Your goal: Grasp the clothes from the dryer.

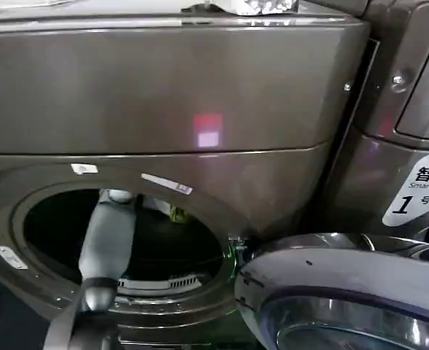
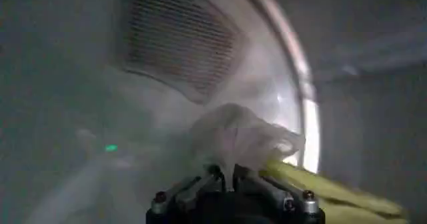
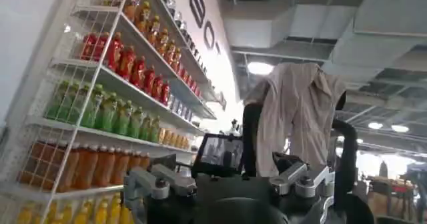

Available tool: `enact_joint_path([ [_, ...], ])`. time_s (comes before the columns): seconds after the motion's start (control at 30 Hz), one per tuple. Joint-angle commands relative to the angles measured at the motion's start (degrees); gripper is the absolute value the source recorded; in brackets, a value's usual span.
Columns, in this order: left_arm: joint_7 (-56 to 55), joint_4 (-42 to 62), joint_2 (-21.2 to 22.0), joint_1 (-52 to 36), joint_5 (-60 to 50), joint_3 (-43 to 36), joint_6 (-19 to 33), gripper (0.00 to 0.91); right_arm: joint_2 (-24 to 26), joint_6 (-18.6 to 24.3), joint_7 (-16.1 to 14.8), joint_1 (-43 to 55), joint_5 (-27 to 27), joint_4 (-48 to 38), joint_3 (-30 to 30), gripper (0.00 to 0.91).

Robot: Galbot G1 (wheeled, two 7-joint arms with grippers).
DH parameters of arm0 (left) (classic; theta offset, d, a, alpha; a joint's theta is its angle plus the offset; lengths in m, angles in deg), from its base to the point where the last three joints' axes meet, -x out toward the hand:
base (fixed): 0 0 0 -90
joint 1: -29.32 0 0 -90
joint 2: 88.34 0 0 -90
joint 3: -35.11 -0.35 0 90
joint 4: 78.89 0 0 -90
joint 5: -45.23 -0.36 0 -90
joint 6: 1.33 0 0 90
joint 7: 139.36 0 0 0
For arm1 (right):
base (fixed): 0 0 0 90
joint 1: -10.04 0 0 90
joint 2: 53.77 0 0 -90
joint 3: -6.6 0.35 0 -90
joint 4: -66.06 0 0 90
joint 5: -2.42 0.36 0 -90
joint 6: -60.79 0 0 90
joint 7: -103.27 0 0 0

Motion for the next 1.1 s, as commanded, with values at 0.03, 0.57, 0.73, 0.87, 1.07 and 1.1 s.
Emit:
enact_joint_path([
  [0.03, -21.7, -10.1, 3.3, 4.5, 14.7, -0.2, -9.5, 0.0, 0.1, 0.7, 0.5, 0.1, 0.1, 0.1, -0.4, 0.907],
  [0.57, -23.5, -9.8, 4.5, 4.4, 15.7, 0.0, -11.5, 0.0, 0.1, 0.9, 0.5, 0.2, 0.0, -0.5, -0.2, 0.907],
  [0.73, -23.2, -9.8, 4.4, 4.4, 15.7, 0.0, -11.7, 0.0, 0.0, 0.2, 0.9, 0.3, 0.0, -0.1, 0.0, 0.907],
  [0.87, -22.8, -9.9, 4.3, 4.5, 15.6, -0.1, -11.9, 0.0, 0.1, -4.0, 1.4, 0.4, 2.8, 1.6, 1.5, 0.907],
  [1.07, -22.0, -10.0, 4.2, 4.7, 15.6, -0.1, -12.0, 0.0, 0.5, -5.7, 2.4, 0.5, 2.8, 1.8, 2.1, 0.907],
  [1.1, -21.9, -10.1, 4.2, 4.7, 15.7, -0.1, -12.0, 0.0, 0.5, -5.8, 2.5, 0.4, 2.8, 1.8, 2.3, 0.907],
])
